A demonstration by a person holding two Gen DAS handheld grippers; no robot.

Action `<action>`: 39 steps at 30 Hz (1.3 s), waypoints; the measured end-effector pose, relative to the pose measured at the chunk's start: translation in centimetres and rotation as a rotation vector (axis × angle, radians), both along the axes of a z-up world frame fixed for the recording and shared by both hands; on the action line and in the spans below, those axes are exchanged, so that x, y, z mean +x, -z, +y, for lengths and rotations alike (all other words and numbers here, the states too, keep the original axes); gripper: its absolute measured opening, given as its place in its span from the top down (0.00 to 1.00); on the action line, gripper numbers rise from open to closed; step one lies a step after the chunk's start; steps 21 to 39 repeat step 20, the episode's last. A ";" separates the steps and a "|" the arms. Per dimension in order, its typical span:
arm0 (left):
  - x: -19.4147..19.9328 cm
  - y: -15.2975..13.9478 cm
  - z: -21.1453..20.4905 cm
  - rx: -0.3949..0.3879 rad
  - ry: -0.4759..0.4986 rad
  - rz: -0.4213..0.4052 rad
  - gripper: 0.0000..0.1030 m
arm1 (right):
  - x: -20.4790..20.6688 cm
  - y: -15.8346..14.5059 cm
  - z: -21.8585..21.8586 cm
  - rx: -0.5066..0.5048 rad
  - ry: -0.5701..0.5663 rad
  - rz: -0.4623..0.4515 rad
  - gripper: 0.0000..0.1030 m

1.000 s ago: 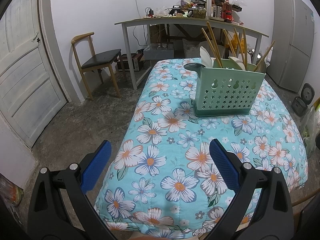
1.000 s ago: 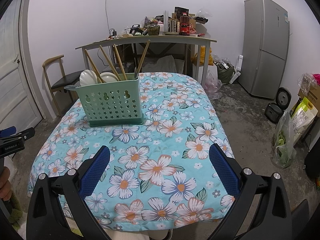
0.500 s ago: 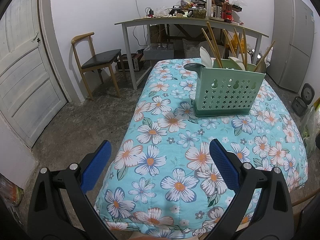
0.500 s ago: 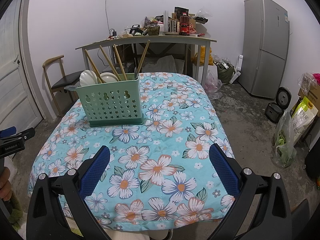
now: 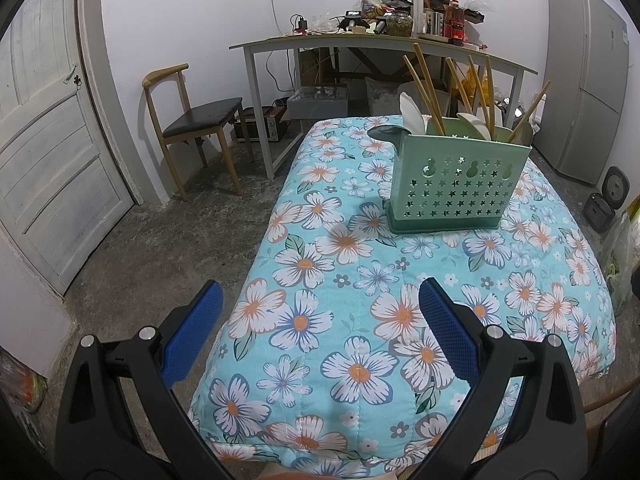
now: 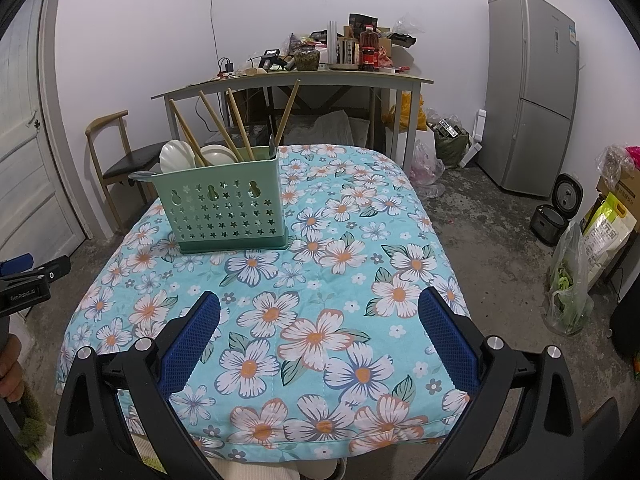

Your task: Organize utensils

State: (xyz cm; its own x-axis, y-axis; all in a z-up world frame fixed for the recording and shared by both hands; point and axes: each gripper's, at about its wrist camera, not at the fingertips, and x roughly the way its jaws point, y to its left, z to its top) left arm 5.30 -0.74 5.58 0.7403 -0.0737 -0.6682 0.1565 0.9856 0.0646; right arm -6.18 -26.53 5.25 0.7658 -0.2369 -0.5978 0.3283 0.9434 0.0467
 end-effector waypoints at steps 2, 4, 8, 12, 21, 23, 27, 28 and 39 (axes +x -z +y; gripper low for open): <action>0.1 0.0 0.0 0.000 0.000 -0.001 0.08 | 0.0 0.0 0.0 0.001 0.000 0.001 0.06; 0.1 0.0 0.0 0.000 0.000 0.001 0.08 | 0.0 0.0 0.2 0.001 -0.001 0.000 0.06; 0.1 0.0 0.0 0.000 0.000 0.000 0.08 | 0.0 0.0 0.0 0.000 0.000 0.000 0.06; 0.1 0.0 0.0 0.000 0.000 0.001 0.08 | 0.0 0.0 0.0 0.001 0.000 0.000 0.06; 0.1 0.0 0.0 0.001 -0.001 0.003 0.08 | 0.0 0.0 0.2 0.001 -0.001 0.001 0.06; 0.1 0.0 0.0 0.001 -0.001 0.003 0.08 | 0.0 0.0 0.2 0.001 -0.001 0.001 0.06; 0.1 0.0 0.0 0.001 -0.001 0.003 0.08 | 0.0 0.0 0.2 0.001 -0.001 0.001 0.06; 0.1 0.0 0.0 0.001 -0.001 0.003 0.08 | 0.0 0.0 0.2 0.001 -0.001 0.001 0.06; 0.1 0.0 0.0 0.001 -0.001 0.003 0.08 | 0.0 0.0 0.2 0.001 -0.001 0.001 0.06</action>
